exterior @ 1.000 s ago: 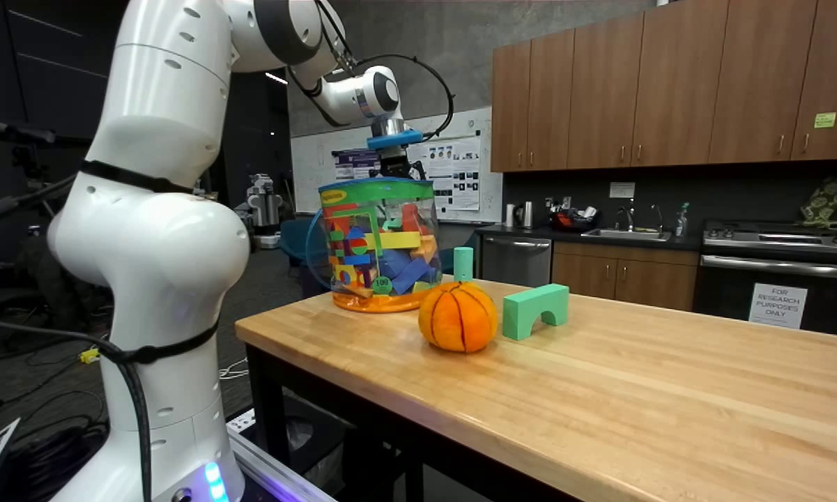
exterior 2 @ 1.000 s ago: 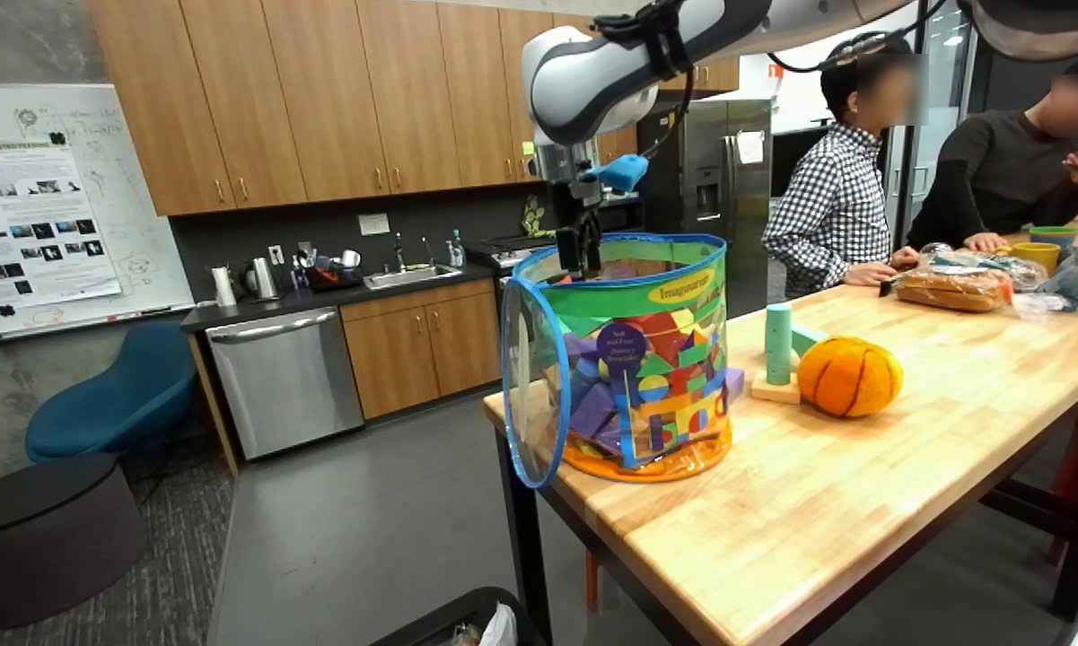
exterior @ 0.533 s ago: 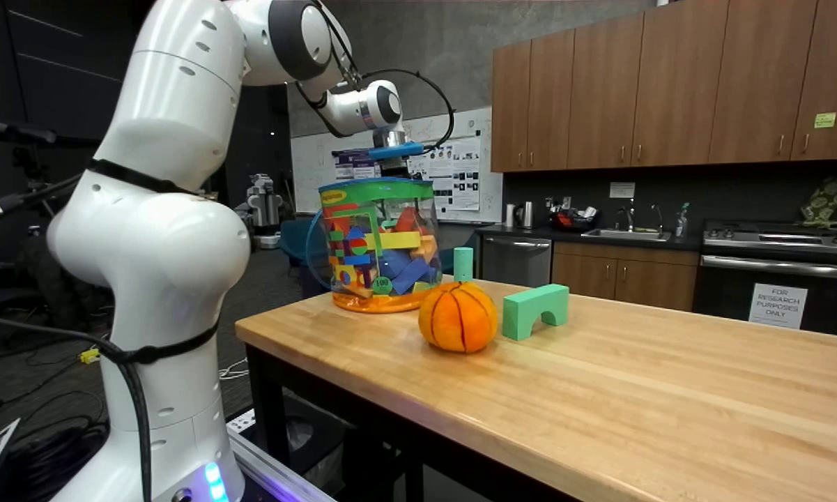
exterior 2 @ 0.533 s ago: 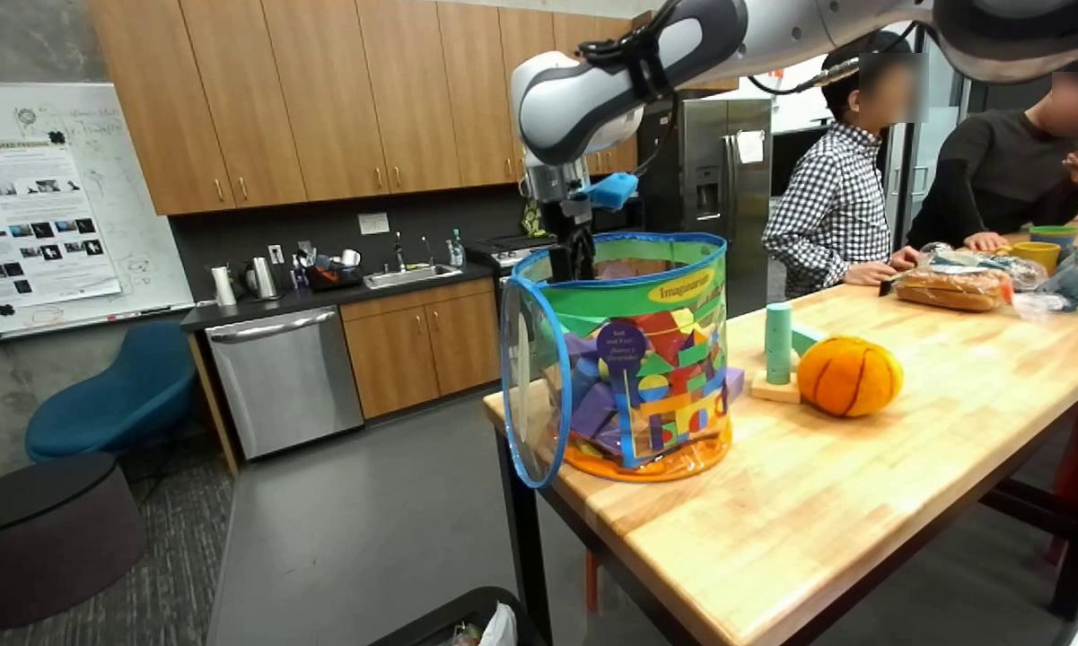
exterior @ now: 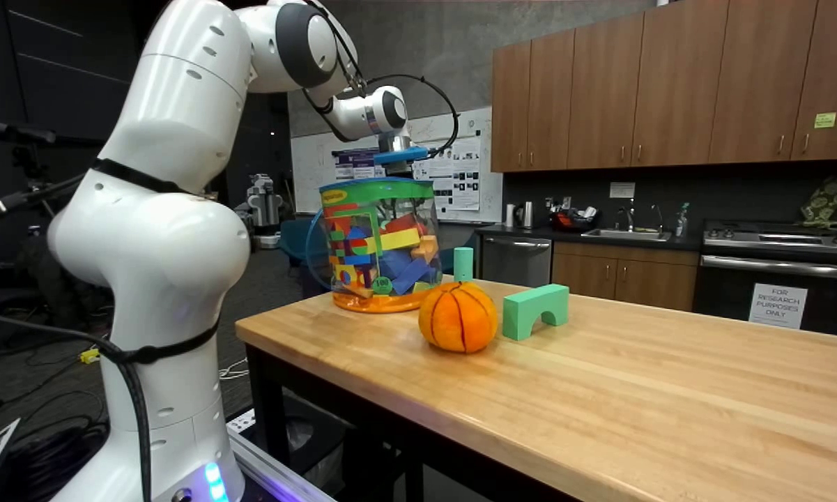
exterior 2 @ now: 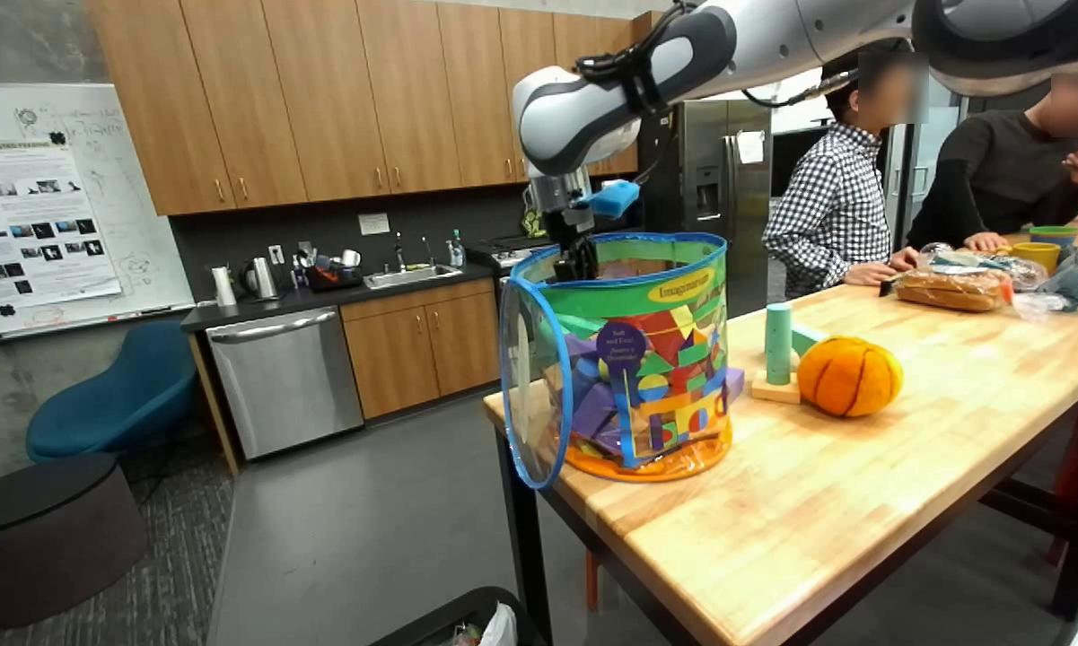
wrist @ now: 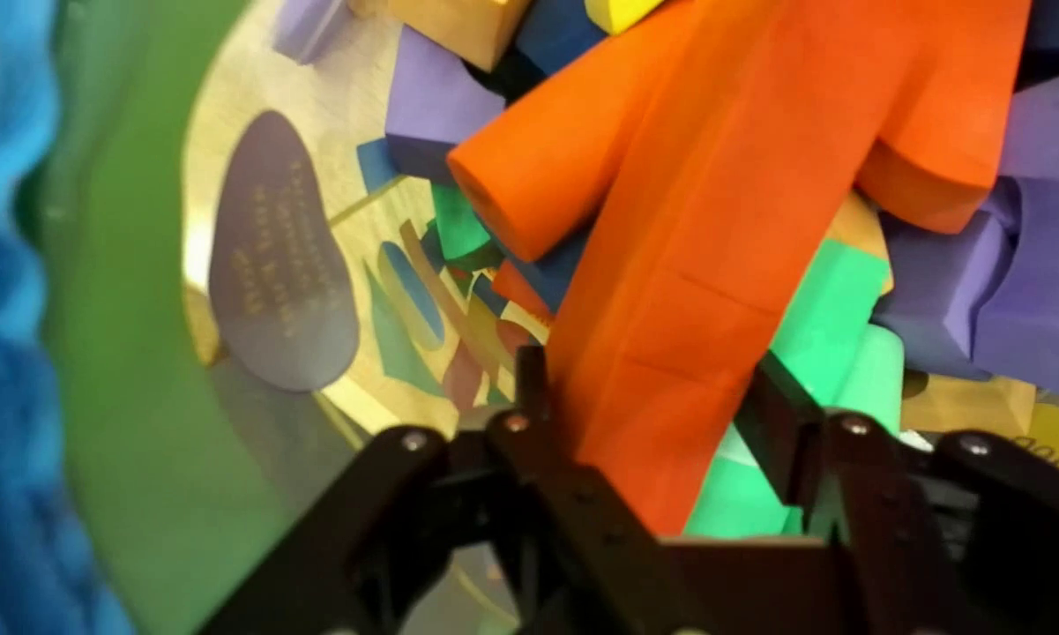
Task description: Move the orange block from the bag to the table
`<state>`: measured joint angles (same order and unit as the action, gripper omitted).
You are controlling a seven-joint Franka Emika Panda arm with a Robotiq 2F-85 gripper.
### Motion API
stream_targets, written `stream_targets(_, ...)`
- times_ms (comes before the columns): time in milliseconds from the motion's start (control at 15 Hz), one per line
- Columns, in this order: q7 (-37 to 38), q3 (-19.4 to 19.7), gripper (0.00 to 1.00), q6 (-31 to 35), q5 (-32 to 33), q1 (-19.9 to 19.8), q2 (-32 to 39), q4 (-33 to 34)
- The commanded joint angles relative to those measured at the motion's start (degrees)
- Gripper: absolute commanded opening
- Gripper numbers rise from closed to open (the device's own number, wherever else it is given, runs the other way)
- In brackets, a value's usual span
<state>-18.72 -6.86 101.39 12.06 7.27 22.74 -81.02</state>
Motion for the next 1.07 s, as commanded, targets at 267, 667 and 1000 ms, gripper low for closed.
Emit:
stream_targets(267,1.09,0.75,0.18,-1.78,0.19,-0.1,-0.73,0.64)
stream_targets(667,-4.76,-0.12,0.17,-2.74,-1.51,-1.1,-4.3,-0.84)
stream_targets(1000,-8.32,0.74,0.17,-8.04,2.06,-1.22,-6.95,0.38)
